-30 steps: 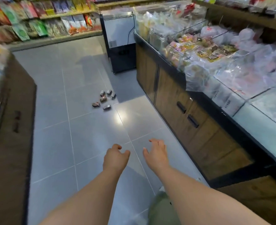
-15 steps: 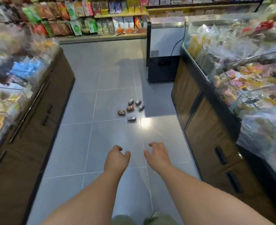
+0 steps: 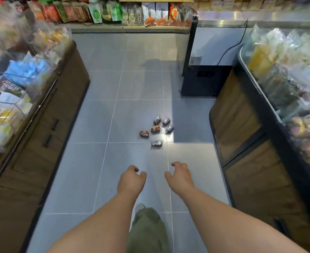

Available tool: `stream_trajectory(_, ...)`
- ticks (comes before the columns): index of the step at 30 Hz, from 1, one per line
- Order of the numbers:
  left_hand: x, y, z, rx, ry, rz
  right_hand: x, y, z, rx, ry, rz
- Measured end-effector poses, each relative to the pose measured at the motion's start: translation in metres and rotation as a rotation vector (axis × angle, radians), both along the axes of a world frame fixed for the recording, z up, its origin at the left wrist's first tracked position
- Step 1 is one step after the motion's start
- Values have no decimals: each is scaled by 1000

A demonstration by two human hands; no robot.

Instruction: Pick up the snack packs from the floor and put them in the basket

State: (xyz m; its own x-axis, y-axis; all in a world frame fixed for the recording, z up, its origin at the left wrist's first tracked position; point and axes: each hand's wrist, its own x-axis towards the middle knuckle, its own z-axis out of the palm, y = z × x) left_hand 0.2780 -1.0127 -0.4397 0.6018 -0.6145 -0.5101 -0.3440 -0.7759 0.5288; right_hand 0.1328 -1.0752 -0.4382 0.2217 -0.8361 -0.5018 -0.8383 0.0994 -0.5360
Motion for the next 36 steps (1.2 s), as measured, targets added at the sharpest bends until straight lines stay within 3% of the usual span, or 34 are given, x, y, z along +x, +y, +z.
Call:
stream_trajectory(10,102,-161,16,-23,-68,-98,100,-152,17,-20,-33,-153)
stream_trajectory(26,137,-441,9,-53,-35,-94,134,-434,8,-13,45,-105)
stream_trajectory(36,180,-540,-18,37,-15,-132,176,-532,-13,60,80,-150)
